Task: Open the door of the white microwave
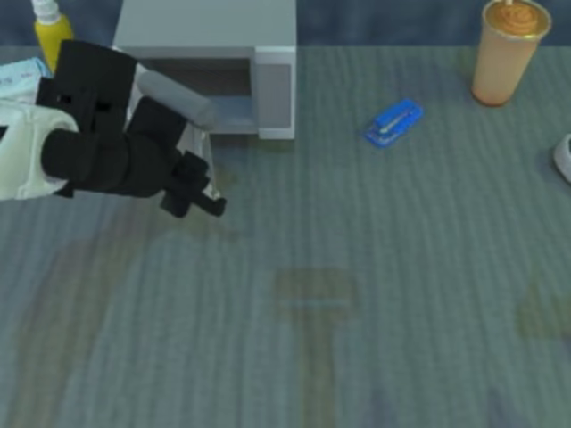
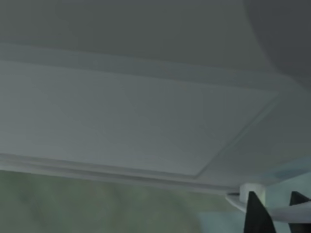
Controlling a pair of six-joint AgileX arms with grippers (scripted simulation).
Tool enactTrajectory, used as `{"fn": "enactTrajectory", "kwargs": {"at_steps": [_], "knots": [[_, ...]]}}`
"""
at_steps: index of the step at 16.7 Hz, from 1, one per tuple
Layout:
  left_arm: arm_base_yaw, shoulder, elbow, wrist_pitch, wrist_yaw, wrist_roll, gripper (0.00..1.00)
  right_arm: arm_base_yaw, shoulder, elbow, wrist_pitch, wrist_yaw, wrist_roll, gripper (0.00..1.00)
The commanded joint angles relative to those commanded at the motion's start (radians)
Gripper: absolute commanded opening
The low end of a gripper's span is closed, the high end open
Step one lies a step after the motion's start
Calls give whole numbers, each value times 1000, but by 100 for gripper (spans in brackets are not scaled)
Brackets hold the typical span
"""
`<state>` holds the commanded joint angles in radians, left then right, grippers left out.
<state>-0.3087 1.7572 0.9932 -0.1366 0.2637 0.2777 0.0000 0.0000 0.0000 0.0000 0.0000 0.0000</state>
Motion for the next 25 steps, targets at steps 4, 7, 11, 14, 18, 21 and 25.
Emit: {"fn": "enactTrajectory", "kwargs": {"at_steps": [4,7,11,14,18,21,25], "knots": [[0,0,0,0,0,0,0,0,0,0,0,0,0,100],[0,0,0,0,0,0,0,0,0,0,0,0,0,100],[-5,0,-2,-2,9,-2,0,0,0,0,0,0,0,100],[10,-3,-6,-13,29,32,0,0,0,0,0,0,0,100],[37,-13,-9,-26,63,84,0,0,0,0,0,0,0,100],[41,-14,-11,-30,69,93,0,0,0,0,0,0,0,100],[41,-14,-11,-30,69,93,0,0,0,0,0,0,0,100]]}}
